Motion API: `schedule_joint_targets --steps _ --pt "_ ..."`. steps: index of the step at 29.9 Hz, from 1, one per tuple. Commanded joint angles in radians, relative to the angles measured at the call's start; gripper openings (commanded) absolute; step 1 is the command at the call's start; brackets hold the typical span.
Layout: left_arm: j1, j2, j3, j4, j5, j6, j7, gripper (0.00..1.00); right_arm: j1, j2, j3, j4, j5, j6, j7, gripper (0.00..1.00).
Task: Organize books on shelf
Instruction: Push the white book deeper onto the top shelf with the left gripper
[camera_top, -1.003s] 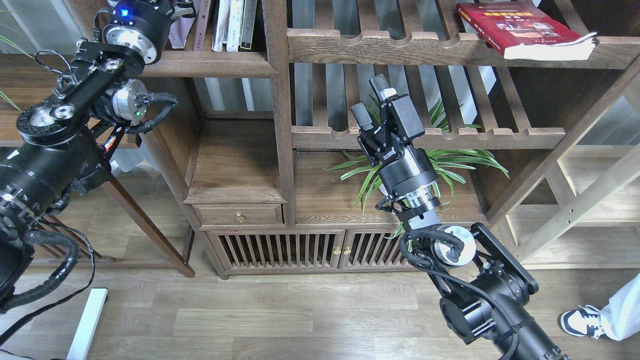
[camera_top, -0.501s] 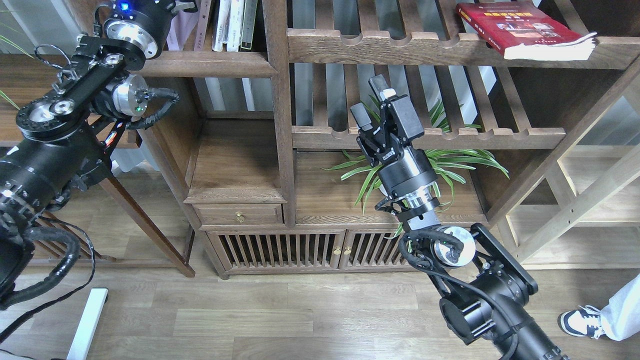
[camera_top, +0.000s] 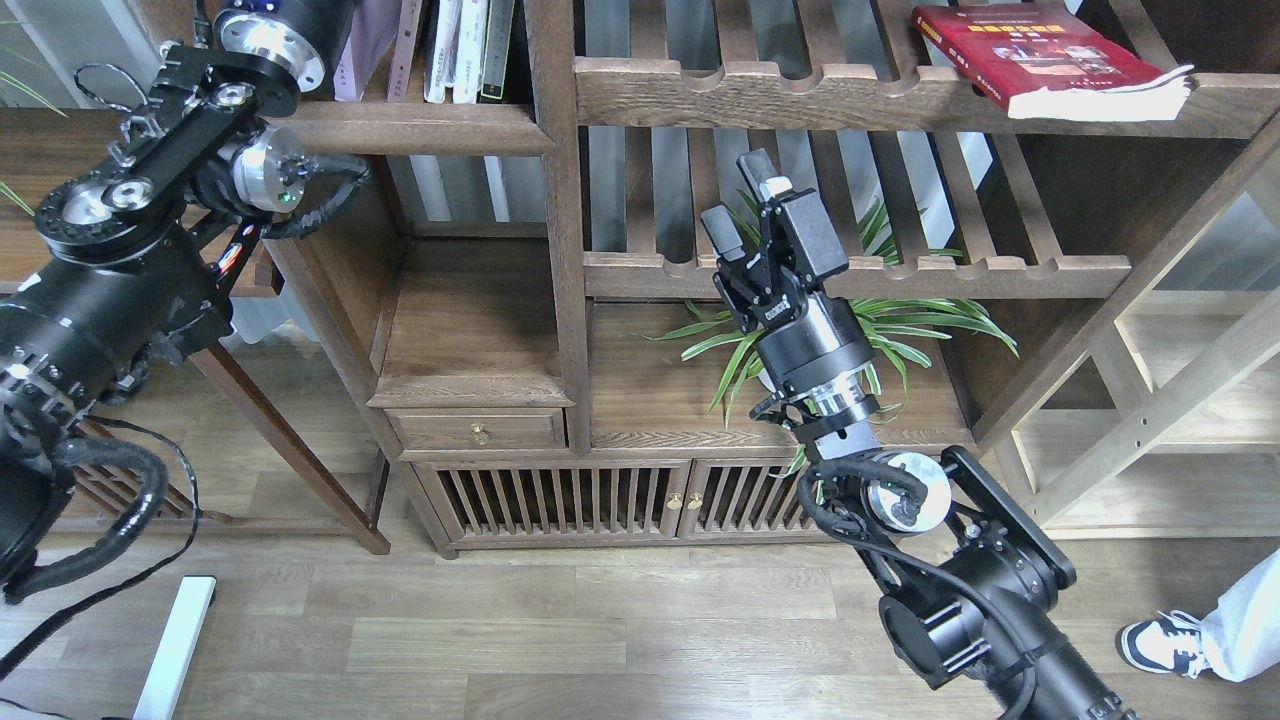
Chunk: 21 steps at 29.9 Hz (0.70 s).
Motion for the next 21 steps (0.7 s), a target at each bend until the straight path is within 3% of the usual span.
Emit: schedule_joint_targets --steps 1,12,21 --pt "-0.021 -0.001 -0.001 0.0 -0.012 0.0 0.0 0.36 0.0 0.0 -0.002 0.0 0.0 0.0 -0.001 0.98" --pt "-0.072 0.001 -0.014 -0.01 -0.027 -0.001 -0.003 0.39 -0.005 0.0 -0.009 -0.002 0.0 0.001 -0.001 0.98" --pt "-0.112 0.013 -0.02 -0.008 -0.084 -0.026 -0.035 0.39 -0.008 0.0 -0.015 -0.002 -0.005 0.001 -0.001 0.99"
